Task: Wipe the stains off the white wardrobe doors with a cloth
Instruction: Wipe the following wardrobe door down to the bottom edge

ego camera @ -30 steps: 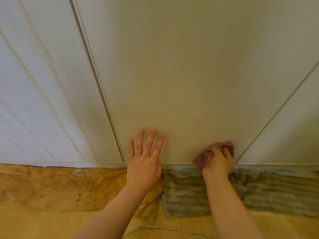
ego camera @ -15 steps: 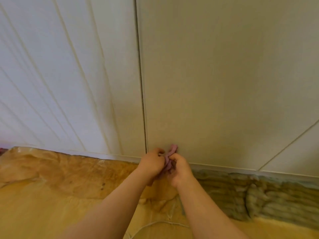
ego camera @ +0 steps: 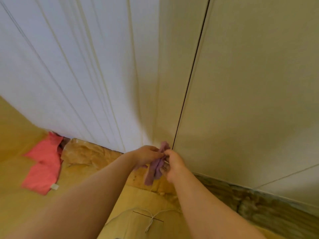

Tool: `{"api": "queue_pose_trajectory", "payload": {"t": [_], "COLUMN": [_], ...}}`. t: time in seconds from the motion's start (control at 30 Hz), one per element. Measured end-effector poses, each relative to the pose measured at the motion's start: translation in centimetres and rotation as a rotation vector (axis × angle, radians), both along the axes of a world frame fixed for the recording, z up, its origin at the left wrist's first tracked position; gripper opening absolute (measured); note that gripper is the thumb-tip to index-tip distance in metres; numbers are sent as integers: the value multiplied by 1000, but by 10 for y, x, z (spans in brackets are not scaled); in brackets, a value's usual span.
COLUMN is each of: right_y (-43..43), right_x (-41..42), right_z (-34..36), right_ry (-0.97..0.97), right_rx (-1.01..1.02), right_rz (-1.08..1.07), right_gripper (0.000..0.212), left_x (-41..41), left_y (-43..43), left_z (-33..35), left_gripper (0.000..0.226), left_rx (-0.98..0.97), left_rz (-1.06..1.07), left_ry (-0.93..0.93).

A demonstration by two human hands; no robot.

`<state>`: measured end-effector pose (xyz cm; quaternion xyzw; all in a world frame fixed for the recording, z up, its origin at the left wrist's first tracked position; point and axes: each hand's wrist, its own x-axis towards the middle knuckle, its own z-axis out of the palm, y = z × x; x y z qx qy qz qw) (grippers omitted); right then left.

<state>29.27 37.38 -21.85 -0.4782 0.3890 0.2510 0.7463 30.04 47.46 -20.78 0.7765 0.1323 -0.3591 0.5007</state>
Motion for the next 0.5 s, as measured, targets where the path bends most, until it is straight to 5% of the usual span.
{"api": "queue_pose_trajectory", "payload": {"t": [0.23, 0.5], "right_y": [38, 66], "right_x": [-6, -8], "right_z": [231, 476], "right_ry": [-125, -395], "right_rx": [43, -107], "right_rz": [72, 211], "right_gripper": [21, 21], "left_x": [-2, 8], "left_y": [41, 76], "left_z": [226, 494], "left_gripper": [8, 25], "left_rx": [1, 140], "left_rz": [127, 10], "left_ry": [-58, -173]}}
